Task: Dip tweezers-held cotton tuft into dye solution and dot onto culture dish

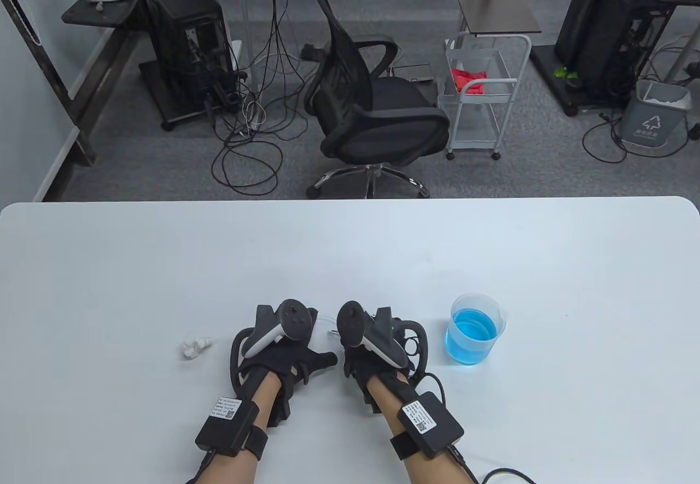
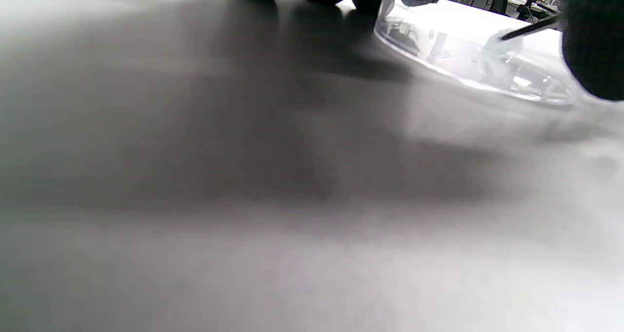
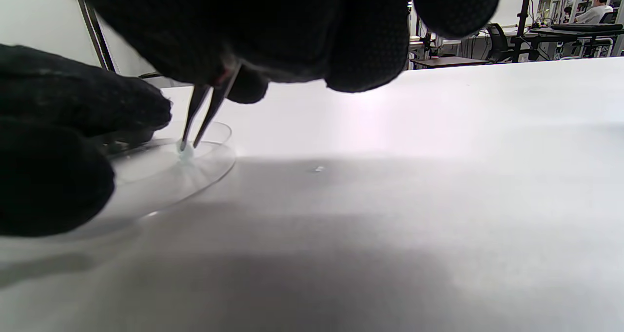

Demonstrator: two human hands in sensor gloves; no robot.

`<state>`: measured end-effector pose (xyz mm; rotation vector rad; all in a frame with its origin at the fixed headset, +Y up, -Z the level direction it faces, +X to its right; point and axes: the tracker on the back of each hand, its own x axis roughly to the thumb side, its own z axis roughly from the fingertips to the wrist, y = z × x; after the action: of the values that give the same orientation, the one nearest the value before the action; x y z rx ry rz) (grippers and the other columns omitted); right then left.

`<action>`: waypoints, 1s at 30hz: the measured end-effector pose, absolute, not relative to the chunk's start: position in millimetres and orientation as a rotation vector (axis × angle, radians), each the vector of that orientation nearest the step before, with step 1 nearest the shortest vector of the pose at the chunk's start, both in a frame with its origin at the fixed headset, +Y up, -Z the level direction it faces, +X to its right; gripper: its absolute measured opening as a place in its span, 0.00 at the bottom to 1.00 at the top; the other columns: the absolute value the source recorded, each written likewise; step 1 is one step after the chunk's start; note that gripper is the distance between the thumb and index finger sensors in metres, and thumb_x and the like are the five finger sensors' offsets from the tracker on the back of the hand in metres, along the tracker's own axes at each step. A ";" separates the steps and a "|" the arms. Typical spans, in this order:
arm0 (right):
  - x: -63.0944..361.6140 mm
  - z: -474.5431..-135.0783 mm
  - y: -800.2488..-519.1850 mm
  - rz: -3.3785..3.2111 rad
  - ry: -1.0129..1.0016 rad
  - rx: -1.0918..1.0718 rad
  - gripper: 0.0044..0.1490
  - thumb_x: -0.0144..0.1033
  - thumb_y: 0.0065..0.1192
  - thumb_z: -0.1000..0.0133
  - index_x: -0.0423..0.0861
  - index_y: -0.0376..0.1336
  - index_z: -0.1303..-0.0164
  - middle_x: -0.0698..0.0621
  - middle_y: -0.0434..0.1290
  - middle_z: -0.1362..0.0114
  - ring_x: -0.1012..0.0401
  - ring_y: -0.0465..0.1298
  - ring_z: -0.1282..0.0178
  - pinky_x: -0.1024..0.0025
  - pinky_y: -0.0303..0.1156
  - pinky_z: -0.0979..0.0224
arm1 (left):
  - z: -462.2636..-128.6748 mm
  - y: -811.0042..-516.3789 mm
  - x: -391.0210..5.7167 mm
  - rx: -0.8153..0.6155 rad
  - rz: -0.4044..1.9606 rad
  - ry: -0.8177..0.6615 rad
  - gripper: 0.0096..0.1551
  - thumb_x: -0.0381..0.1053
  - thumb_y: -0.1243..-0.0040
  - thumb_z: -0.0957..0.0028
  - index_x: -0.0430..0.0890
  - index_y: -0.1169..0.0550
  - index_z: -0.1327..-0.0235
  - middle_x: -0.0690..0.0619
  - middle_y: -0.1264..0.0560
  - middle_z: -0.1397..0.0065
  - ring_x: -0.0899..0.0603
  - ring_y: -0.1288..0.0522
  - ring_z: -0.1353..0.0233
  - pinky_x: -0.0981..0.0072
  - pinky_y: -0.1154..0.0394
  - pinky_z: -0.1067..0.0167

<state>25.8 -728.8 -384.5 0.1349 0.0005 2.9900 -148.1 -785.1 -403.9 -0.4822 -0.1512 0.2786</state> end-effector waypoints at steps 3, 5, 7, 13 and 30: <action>24.2 -383.5 -728.1 2.992 -0.022 0.145 0.20 0.41 0.76 0.52 0.51 0.78 0.50 0.55 0.83 0.59 0.56 0.79 0.41 0.43 0.66 0.32 | -404.0 -785.0 -147.9 -0.485 0.276 -0.151 0.64 0.84 0.42 0.57 0.60 0.55 0.17 0.59 0.58 0.12 0.42 0.59 0.10 0.44 0.54 0.19; 22.6 -383.5 -730.0 3.015 -0.010 0.152 0.20 0.40 0.76 0.52 0.51 0.79 0.51 0.55 0.83 0.59 0.56 0.79 0.41 0.43 0.66 0.32 | -404.0 -785.1 -148.0 -0.485 0.276 -0.151 0.64 0.84 0.42 0.57 0.60 0.55 0.17 0.59 0.58 0.12 0.42 0.59 0.10 0.44 0.54 0.19; 22.7 -383.5 -731.0 3.011 -0.033 0.154 0.20 0.40 0.76 0.52 0.50 0.79 0.52 0.55 0.83 0.59 0.56 0.80 0.42 0.43 0.67 0.32 | -403.9 -785.3 -148.1 -0.484 0.277 -0.151 0.64 0.84 0.42 0.57 0.60 0.55 0.17 0.59 0.58 0.12 0.42 0.59 0.10 0.44 0.54 0.19; 23.1 -380.7 -727.7 2.953 -0.151 0.211 0.20 0.40 0.76 0.52 0.50 0.79 0.52 0.55 0.83 0.60 0.56 0.80 0.42 0.43 0.67 0.32 | -403.9 -785.7 -148.0 -0.487 0.282 -0.152 0.64 0.84 0.42 0.57 0.60 0.56 0.17 0.58 0.59 0.12 0.42 0.59 0.11 0.44 0.54 0.19; 20.8 -376.4 -731.3 2.950 -0.219 0.222 0.19 0.40 0.76 0.53 0.50 0.79 0.52 0.55 0.83 0.60 0.56 0.80 0.42 0.43 0.67 0.32 | -403.6 -786.3 -148.0 -0.496 0.290 -0.150 0.64 0.84 0.42 0.57 0.60 0.56 0.17 0.58 0.60 0.12 0.42 0.60 0.11 0.44 0.55 0.19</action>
<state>20.8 -731.3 -376.4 0.2222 -0.2192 2.9500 -148.0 -786.3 -403.6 -0.4963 -0.1503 0.2902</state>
